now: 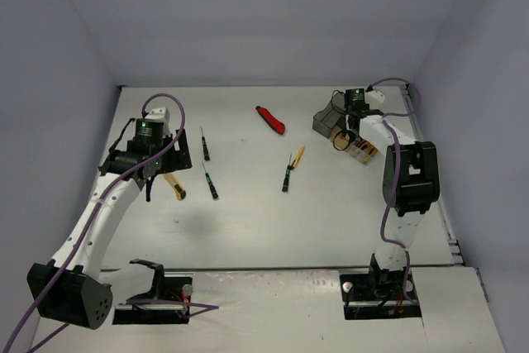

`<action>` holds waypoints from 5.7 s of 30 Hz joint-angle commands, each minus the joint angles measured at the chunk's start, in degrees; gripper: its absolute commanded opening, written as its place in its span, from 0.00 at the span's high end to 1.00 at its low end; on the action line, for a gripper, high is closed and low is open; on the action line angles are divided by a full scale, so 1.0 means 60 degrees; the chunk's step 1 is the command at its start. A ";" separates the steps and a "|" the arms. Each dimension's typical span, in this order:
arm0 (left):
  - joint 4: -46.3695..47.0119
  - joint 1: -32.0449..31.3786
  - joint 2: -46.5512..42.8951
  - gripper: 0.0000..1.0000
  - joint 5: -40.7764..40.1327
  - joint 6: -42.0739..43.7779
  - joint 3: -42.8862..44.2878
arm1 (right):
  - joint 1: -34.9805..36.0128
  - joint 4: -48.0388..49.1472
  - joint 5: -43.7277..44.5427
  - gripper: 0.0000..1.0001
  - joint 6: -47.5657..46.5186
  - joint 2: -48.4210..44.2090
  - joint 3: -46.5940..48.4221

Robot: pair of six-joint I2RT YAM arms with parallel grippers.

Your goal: Sort the tools into containers

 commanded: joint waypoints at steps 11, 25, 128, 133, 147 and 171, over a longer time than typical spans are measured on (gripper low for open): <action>0.0236 0.0079 -0.0234 0.25 -0.0101 -0.0044 0.0138 | 0.1108 0.0207 0.0537 0.58 -0.0949 -0.2508 -0.0716; 0.0238 0.0094 -0.0161 0.25 -0.0002 -0.0059 0.0149 | 0.4708 -0.0016 0.0827 0.58 0.0105 -0.3115 -0.3042; 0.1563 -0.1987 0.4719 0.53 -0.0560 -0.3503 -0.0409 | 0.2212 0.0334 -0.1882 0.48 -0.1807 -0.9539 -0.7036; 0.1897 -0.2015 0.5090 0.56 -0.0530 -0.3713 -0.0459 | 0.2212 0.0326 -0.2004 0.48 -0.1844 -0.9696 -0.7476; 0.2083 -0.2663 0.4079 1.00 -0.0696 -0.3484 -0.0677 | 0.2212 0.0571 -0.3973 0.47 -0.1941 -1.0077 -0.7503; 0.6988 -0.5150 0.0686 1.00 0.2219 -0.1975 -0.1506 | 0.3468 0.3878 -0.6849 0.40 -0.1618 -0.8910 -0.6144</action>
